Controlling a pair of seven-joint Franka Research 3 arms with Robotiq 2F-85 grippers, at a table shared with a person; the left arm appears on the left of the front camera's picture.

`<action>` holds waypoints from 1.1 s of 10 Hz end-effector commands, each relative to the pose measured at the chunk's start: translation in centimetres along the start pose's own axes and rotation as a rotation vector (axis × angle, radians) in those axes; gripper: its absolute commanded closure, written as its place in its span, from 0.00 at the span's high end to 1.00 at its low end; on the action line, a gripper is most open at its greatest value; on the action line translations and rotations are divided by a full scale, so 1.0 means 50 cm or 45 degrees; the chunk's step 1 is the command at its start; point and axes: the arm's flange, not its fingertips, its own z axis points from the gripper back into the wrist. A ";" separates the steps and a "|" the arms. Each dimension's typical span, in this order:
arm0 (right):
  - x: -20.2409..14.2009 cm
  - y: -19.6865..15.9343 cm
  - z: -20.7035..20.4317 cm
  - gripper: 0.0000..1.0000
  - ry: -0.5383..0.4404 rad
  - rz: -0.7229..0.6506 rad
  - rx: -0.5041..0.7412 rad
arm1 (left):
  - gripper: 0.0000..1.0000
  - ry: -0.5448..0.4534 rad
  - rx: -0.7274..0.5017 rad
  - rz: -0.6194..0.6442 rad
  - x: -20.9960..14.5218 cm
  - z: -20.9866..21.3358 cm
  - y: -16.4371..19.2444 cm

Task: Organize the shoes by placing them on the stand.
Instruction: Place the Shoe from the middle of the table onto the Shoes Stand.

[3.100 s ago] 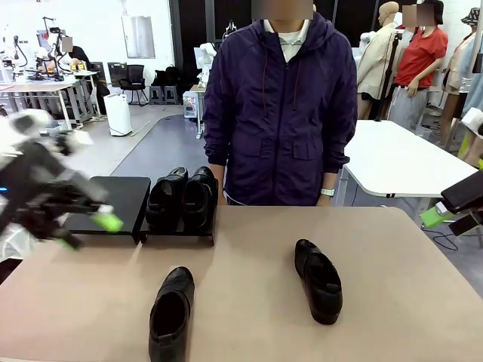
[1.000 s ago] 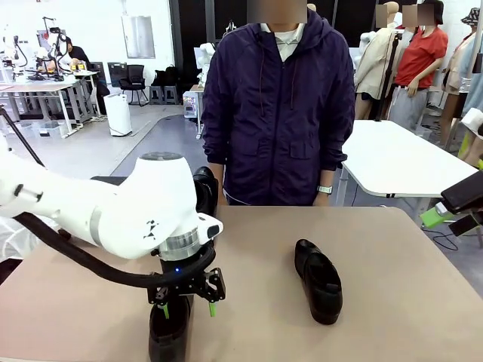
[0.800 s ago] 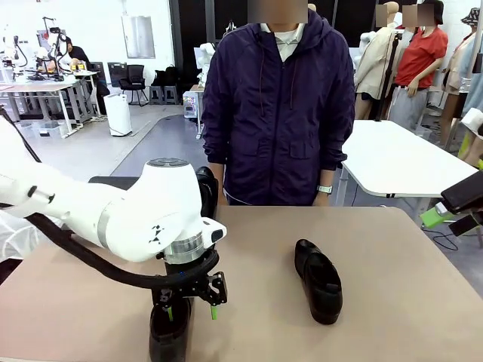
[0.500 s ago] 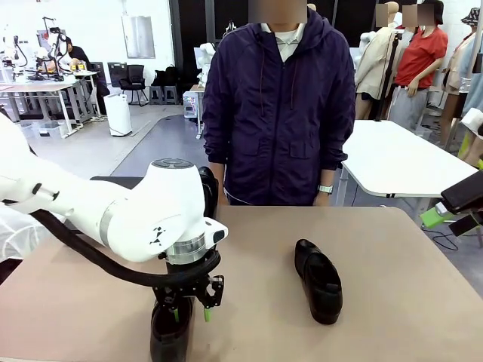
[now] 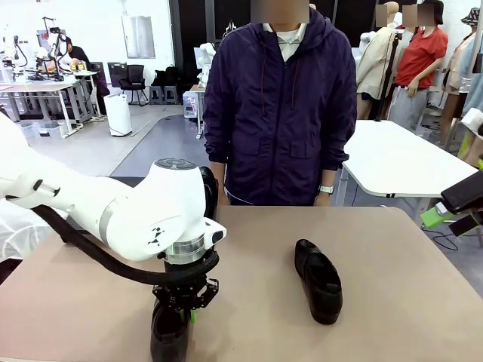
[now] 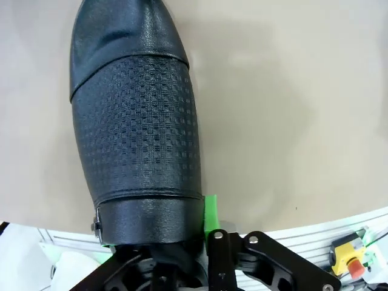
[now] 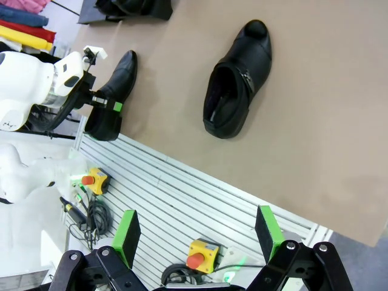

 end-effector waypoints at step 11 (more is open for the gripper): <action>0.002 -0.003 0.002 1.00 -0.001 0.021 0.020 | 0.00 -0.482 0.170 0.121 -0.238 0.228 0.453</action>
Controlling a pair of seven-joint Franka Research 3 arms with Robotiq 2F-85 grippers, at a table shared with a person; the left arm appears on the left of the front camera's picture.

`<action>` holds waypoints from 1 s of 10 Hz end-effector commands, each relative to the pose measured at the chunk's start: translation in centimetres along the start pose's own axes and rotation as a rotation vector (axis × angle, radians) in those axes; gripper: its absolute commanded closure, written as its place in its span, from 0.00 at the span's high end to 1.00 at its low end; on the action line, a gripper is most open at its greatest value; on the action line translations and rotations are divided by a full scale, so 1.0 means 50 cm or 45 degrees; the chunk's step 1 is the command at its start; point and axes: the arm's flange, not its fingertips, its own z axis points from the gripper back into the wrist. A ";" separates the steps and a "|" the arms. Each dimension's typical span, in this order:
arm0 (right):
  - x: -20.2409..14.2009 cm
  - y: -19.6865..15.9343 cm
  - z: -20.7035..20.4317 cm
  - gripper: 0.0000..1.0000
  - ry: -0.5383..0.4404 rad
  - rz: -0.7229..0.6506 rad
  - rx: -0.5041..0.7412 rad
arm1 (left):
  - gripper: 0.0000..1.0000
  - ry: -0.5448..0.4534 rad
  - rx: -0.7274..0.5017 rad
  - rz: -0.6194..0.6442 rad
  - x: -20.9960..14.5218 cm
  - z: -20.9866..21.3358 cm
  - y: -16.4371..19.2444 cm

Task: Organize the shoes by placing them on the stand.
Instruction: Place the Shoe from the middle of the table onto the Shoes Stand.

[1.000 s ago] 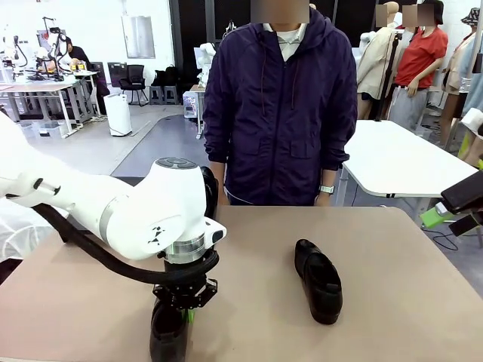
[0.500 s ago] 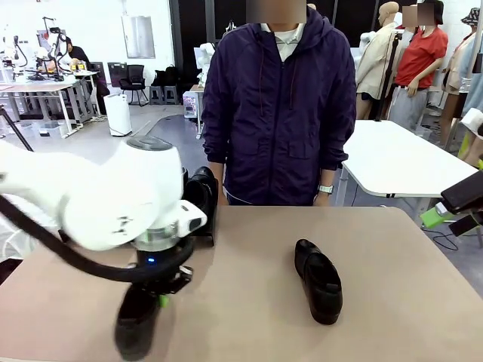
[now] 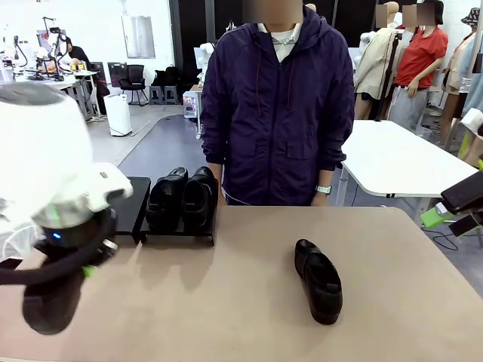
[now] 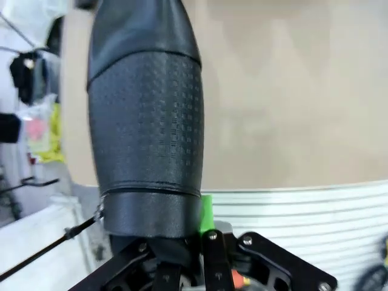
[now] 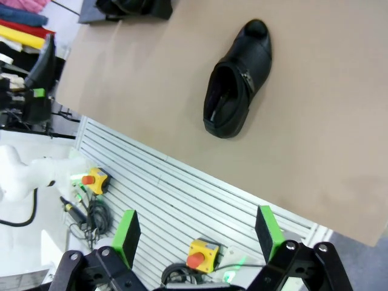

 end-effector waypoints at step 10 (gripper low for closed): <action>0.002 -0.003 0.003 1.00 -0.003 0.021 0.019 | 0.00 0.035 -0.042 -0.009 0.081 0.036 0.117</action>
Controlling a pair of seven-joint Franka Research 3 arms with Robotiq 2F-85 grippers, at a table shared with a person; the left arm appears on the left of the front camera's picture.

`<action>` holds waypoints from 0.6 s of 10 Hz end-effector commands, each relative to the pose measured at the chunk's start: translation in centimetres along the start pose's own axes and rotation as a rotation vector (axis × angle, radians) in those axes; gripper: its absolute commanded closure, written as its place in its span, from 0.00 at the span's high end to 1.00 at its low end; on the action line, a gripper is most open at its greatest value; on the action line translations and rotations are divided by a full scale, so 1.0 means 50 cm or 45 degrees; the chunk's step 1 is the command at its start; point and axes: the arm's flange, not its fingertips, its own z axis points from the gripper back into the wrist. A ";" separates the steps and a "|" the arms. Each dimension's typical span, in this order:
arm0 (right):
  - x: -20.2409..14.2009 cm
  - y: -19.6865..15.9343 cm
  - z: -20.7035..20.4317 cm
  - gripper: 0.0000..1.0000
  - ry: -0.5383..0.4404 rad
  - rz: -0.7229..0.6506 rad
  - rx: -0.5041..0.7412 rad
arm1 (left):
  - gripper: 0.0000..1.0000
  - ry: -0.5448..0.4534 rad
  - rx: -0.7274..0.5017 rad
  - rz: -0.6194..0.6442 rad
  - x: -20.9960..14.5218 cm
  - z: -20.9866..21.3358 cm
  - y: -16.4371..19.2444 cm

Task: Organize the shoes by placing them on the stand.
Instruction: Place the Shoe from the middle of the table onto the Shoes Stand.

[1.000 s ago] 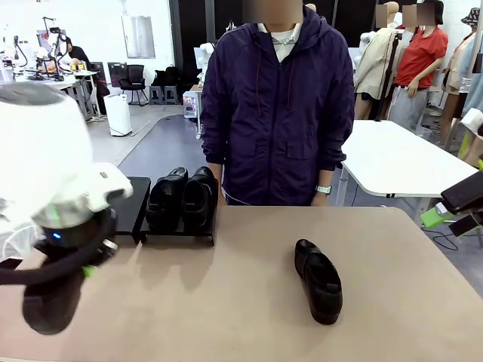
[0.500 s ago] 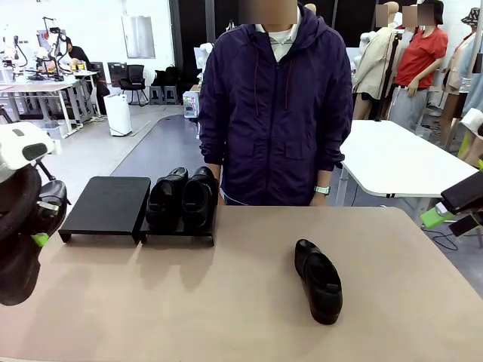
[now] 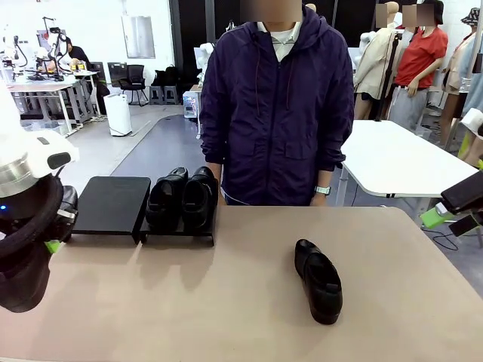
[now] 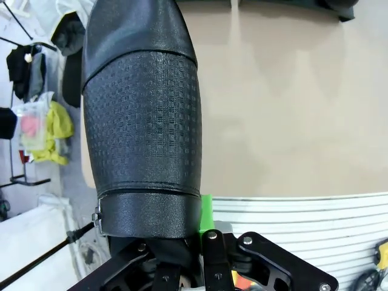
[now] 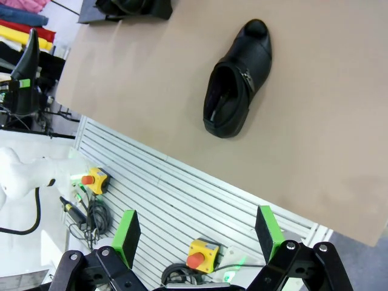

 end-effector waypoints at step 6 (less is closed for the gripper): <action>0.002 -0.003 0.002 1.00 -0.003 0.022 0.020 | 0.00 -0.052 0.089 -0.194 0.411 -0.079 0.088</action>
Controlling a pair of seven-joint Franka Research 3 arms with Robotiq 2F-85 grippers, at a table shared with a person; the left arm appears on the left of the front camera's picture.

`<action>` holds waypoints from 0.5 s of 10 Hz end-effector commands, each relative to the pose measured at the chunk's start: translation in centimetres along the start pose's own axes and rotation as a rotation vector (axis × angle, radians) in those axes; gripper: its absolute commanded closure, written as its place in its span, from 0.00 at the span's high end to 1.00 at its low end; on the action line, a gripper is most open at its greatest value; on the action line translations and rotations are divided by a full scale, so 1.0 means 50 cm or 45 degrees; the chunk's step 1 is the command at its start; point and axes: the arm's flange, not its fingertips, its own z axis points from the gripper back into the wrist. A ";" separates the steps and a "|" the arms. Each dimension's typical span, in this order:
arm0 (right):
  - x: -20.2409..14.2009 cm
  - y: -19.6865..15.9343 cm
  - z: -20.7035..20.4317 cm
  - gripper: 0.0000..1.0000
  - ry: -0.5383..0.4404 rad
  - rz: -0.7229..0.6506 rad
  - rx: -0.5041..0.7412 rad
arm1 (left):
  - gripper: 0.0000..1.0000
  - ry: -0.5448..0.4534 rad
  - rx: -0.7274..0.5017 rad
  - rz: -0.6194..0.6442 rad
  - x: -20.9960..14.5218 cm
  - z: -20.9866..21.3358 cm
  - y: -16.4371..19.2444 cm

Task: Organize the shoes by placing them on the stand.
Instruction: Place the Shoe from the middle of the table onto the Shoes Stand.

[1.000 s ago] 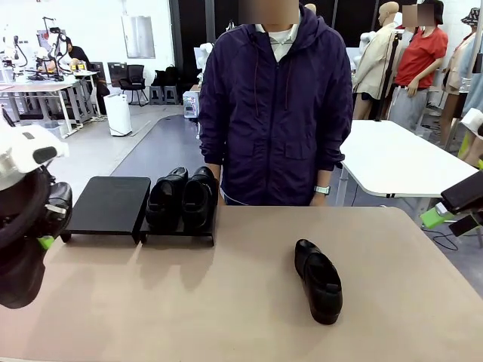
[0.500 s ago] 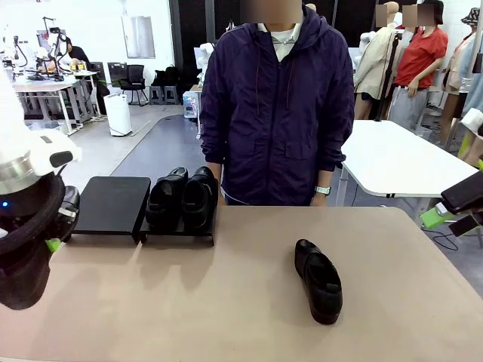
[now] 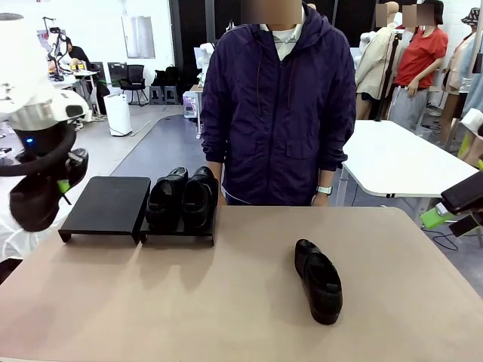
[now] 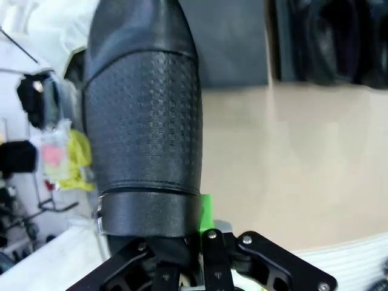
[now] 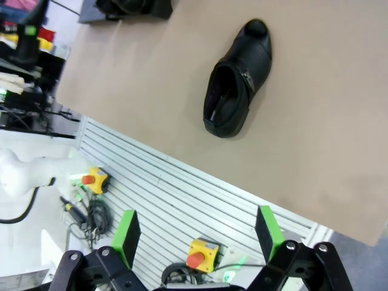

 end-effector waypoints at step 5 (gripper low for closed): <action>0.003 -0.003 0.003 1.00 -0.005 0.022 0.019 | 0.00 -0.228 -0.057 0.056 0.181 -0.235 0.023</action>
